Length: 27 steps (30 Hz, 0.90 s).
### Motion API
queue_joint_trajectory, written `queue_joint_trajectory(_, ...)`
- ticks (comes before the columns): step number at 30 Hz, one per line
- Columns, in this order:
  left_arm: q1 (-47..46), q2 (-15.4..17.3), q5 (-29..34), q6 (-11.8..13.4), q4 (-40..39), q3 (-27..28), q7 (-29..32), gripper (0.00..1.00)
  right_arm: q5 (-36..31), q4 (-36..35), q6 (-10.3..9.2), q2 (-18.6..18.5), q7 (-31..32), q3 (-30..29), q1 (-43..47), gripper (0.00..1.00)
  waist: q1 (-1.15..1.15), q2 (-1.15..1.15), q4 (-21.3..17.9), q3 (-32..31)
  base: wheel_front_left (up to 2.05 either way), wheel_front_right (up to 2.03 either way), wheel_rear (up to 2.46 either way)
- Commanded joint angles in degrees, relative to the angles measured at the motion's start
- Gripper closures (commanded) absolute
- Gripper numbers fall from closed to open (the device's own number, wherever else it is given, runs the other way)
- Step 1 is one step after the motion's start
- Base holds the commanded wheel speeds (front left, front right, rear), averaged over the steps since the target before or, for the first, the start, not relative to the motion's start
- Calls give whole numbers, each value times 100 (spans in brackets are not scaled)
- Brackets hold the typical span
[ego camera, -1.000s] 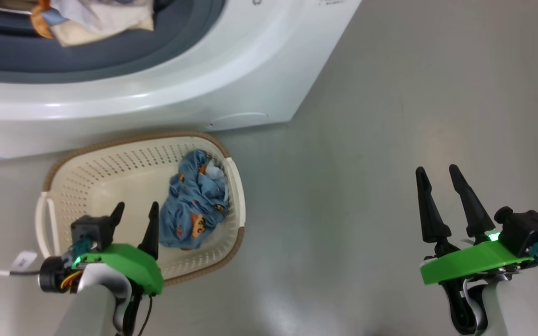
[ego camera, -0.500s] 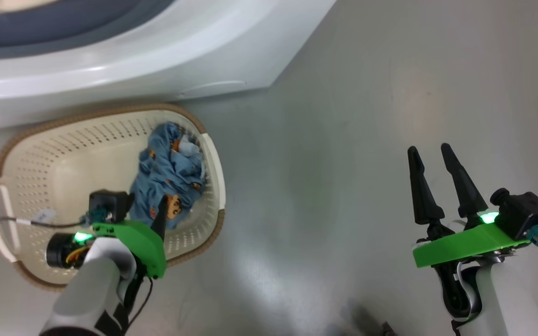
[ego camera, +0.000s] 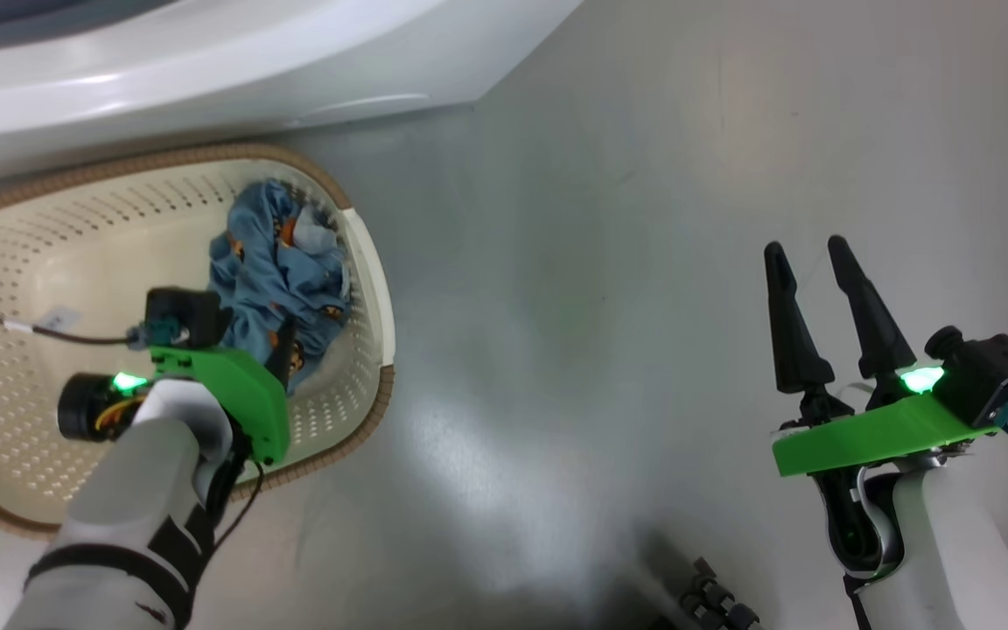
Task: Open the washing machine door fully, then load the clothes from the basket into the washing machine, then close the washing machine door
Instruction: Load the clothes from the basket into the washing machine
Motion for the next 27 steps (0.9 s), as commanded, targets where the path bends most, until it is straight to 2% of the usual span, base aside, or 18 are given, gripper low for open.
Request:
queue_joint_trajectory(1,-35,175,-121,-15,-10,1,26,0,25,-153,16,-5,-43,130,46,0,0,0,-23,124,0,0,0)
queue_joint_trajectory(26,-657,521,-1774,-15,-206,-1608,397,0,10,-362,16,-5,-43,228,-26,0,0,0,-158,613,0,0,0)
queue_joint_trajectory(27,-667,534,-1836,-15,-215,-1666,400,30,9,-368,16,-5,-43,227,-21,0,0,0,-161,617,0,0,0)
